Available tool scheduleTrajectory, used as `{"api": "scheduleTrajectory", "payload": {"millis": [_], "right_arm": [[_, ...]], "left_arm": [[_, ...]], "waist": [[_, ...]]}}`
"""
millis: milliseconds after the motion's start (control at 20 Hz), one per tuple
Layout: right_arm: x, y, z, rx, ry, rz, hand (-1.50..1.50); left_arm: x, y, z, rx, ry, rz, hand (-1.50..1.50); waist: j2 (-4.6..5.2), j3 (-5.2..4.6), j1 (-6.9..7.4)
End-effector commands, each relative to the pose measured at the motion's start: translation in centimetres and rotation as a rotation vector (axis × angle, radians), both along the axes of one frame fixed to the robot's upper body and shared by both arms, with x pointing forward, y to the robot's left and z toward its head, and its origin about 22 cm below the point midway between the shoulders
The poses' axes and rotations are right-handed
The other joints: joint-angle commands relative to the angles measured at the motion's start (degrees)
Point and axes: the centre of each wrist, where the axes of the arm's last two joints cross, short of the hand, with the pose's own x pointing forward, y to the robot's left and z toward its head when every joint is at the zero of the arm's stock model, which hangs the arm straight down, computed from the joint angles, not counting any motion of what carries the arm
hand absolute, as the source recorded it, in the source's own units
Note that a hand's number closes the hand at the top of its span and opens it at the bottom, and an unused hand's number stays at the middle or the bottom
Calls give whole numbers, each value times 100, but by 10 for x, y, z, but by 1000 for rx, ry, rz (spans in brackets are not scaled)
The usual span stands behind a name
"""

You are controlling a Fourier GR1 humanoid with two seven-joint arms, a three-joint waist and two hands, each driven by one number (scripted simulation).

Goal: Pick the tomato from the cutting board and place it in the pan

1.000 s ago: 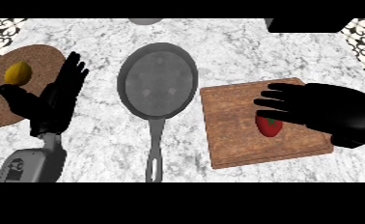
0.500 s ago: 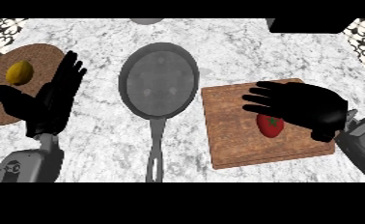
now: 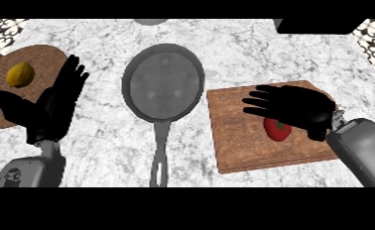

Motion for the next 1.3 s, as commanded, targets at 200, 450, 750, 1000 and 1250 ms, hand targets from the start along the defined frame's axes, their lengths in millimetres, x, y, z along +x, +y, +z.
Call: {"api": "scheduleTrajectory", "payload": {"millis": [200, 450, 750, 1000, 1250], "right_arm": [[11, 7, -14, 42, 53, 3, -150], [8, 25, -63, -2, 81, -3, -150], [9, 33, -57, 32, 86, 114, 150], [14, 33, -60, 85, 95, 114, 150], [17, 18, -68, 126, 120, 125, 150]], "left_arm": [[-6, 3, 13, 4, -4, -11, 0], [-1, 6, 3, 2, 16, -2, 0], [-4, -6, 10, -1, 1, -7, 0], [20, 4, 15, -4, 1, -28, 0], [1, -10, 6, 2, -4, -3, 0]], "waist": [[-5, 0, -8], [4, 1, 11], [-3, 1, 8], [5, 0, -24], [0, 1, -12]]}}
